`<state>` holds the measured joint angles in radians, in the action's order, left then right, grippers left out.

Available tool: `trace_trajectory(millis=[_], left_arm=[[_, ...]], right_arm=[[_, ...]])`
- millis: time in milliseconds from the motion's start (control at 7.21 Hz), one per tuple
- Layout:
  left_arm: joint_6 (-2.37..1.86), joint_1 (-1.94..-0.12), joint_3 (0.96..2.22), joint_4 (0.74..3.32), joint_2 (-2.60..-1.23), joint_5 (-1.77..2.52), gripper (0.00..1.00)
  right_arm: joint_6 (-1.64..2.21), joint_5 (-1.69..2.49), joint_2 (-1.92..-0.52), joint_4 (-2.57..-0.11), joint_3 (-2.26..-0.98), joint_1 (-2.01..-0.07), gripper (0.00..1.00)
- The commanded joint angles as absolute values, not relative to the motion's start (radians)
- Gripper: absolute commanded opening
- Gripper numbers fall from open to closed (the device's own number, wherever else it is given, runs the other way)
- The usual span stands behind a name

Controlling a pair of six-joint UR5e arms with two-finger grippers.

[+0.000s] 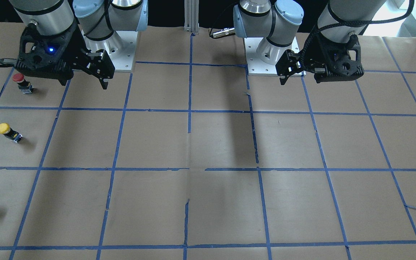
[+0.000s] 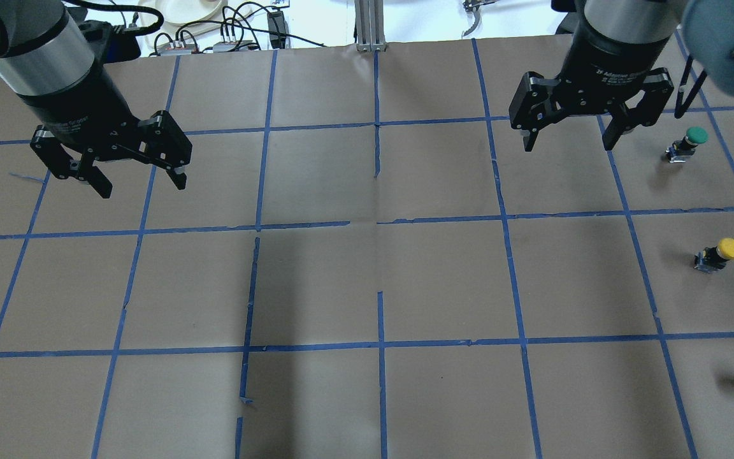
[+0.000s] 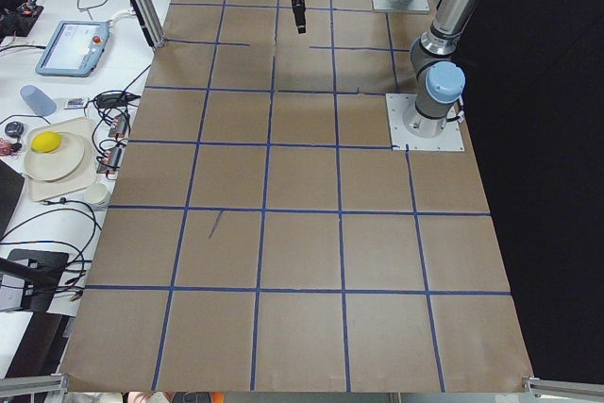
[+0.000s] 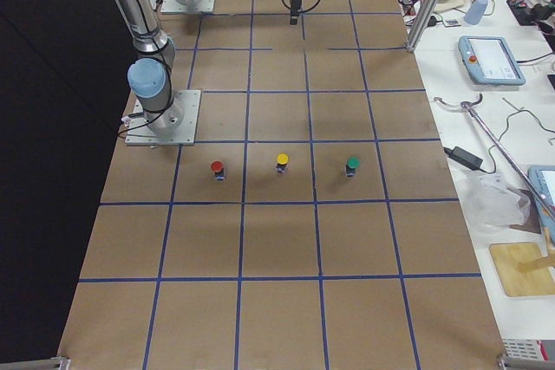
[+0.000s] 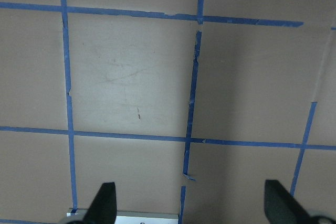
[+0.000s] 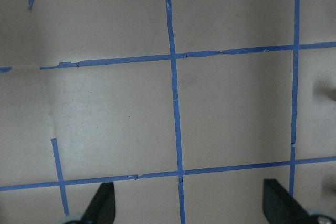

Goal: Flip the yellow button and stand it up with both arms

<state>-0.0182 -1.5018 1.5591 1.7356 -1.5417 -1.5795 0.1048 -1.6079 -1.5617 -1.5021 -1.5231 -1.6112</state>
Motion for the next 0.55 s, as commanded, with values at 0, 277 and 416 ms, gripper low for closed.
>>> trace_trajectory(millis=[0,277,416], left_arm=[[-0.024,-1.502,1.557,1.679,-1.554,-1.574,1.00],[-0.025,-1.503,1.571,1.658,-1.552,-1.581,1.00],[-0.023,-1.509,1.571,1.660,-1.545,-1.572,1.00]], right_arm=[[0.115,-1.603,-1.562,-1.577,-1.540,-1.623,1.00],[0.115,-1.601,-1.562,-1.580,-1.540,-1.623,1.00],[0.115,-1.601,-1.562,-1.580,-1.540,-1.623,1.00]])
